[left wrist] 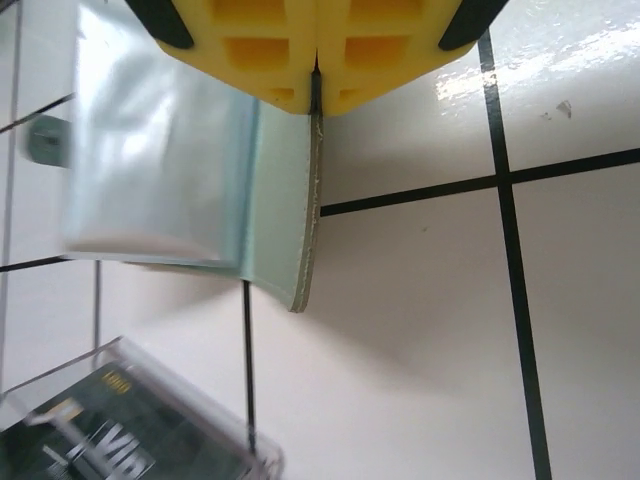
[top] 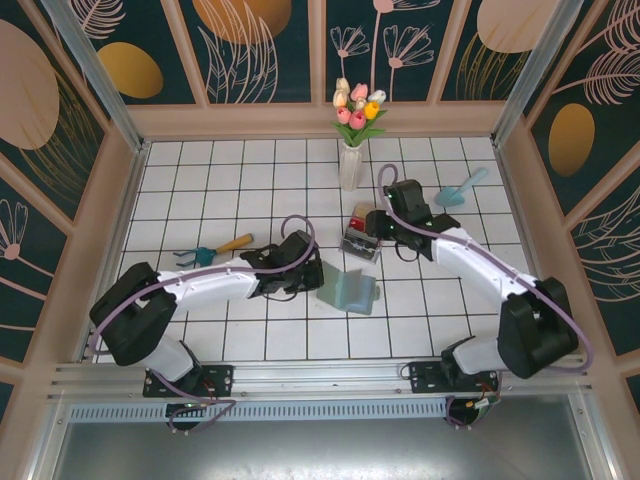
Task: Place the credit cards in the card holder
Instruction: Open the card holder at the center of the table, then rotate the storage box at the center of the table.
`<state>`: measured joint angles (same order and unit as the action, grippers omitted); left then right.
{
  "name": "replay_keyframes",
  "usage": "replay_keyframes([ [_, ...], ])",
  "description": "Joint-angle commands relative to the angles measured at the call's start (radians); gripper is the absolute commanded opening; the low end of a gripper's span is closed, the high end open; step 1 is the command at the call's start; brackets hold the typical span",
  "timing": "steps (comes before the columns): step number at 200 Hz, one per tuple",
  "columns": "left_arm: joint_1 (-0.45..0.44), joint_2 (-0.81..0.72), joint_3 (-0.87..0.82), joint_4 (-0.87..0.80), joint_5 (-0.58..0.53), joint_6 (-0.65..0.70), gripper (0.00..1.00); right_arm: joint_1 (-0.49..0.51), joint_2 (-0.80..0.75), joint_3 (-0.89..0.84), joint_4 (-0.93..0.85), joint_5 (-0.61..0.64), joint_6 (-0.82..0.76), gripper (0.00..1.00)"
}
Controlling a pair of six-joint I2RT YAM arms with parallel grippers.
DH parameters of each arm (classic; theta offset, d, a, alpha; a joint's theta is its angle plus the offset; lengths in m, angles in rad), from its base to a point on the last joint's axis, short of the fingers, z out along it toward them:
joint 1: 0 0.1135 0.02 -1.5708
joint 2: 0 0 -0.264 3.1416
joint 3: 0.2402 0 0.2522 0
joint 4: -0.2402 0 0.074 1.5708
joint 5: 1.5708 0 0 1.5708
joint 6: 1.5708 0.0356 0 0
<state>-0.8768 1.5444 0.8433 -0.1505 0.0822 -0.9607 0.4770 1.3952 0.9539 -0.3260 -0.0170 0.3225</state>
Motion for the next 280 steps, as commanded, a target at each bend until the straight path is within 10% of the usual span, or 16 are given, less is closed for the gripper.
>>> replay_keyframes([
  [1, 0.042, -0.056, -0.043, 0.018, 0.015, 0.029, 0.00, -0.025, 0.064, 0.070, -0.077, 0.049, -0.096, 0.46],
  [44, 0.067, -0.071, -0.062, 0.026, 0.068, 0.092, 0.00, -0.217, 0.129, 0.136, 0.018, -0.177, -0.095, 0.77],
  [117, 0.067, -0.072, -0.065, 0.041, 0.093, 0.097, 0.00, -0.310, 0.452, 0.302, 0.098, -0.509, -0.017, 0.79],
  [174, 0.068, -0.069, -0.065, 0.043, 0.080, 0.098, 0.00, -0.307, 0.407, 0.152, 0.177, -0.649, 0.017, 0.77],
  [280, 0.067, -0.031, -0.032, 0.033, 0.074, 0.117, 0.00, -0.217, 0.136, -0.091, 0.150, -0.488, 0.072, 0.77],
])
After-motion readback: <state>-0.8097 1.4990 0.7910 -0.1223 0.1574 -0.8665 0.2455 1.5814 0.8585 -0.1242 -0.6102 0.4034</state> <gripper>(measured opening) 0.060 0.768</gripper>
